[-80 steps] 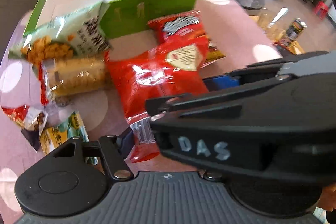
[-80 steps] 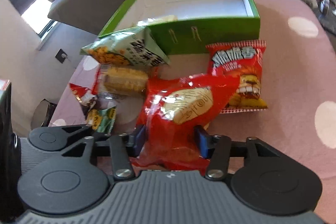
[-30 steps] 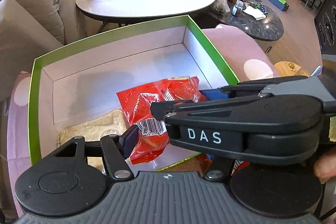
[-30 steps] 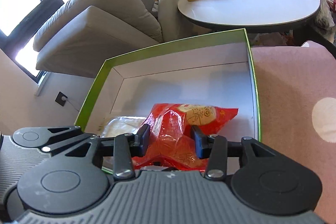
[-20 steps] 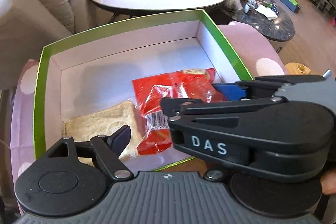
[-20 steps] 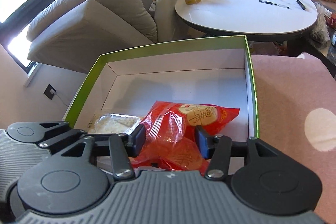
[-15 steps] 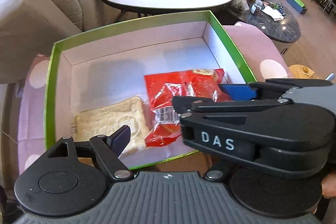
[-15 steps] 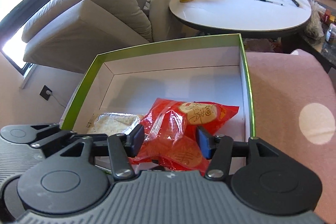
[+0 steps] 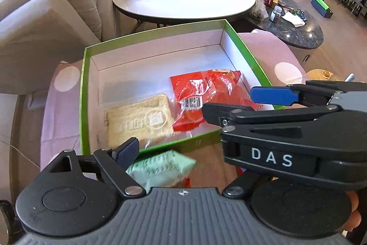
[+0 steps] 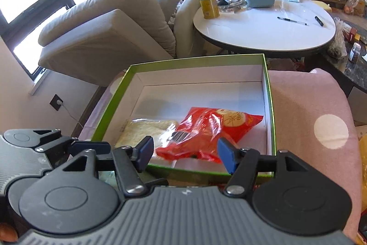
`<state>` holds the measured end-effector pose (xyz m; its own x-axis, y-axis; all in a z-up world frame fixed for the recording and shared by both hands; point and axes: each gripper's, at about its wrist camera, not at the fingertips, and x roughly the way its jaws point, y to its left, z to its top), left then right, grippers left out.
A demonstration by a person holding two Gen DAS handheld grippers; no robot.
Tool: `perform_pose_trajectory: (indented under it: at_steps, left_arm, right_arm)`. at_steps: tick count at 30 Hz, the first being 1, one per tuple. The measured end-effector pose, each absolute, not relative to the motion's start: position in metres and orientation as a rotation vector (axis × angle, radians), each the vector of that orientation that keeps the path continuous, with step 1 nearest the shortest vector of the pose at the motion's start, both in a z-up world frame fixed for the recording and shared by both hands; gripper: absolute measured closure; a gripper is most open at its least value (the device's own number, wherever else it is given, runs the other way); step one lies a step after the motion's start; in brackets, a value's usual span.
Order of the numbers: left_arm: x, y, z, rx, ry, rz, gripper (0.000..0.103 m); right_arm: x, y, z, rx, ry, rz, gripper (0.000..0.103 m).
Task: Organize snacks
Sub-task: 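Lower the red cracker bag into the box beside the bread and release, then move the right gripper back to the green chip bag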
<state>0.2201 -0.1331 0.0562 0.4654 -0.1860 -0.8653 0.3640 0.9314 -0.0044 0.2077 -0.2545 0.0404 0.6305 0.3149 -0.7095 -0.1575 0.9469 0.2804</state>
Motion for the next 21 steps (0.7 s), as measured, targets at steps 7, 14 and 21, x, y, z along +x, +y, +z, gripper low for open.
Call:
perform_pose_trajectory:
  at_steps: [7, 14, 21]
  left_arm:
    - [0.189, -0.116, 0.063, 0.193, 1.025, -0.329, 0.018]
    - [0.156, -0.088, 0.054, 0.19, 1.054, -0.315, 0.018]
    - [0.134, -0.052, 0.043, 0.139, 1.071, -0.276, 0.018]
  right_arm:
    - [0.181, -0.24, 0.049, 0.154, 0.841, 0.28, 0.036]
    - [0.151, -0.221, 0.044, 0.073, 0.874, 0.297, 0.032]
    - [0.13, -0.204, 0.031, 0.027, 0.901, 0.307, 0.031]
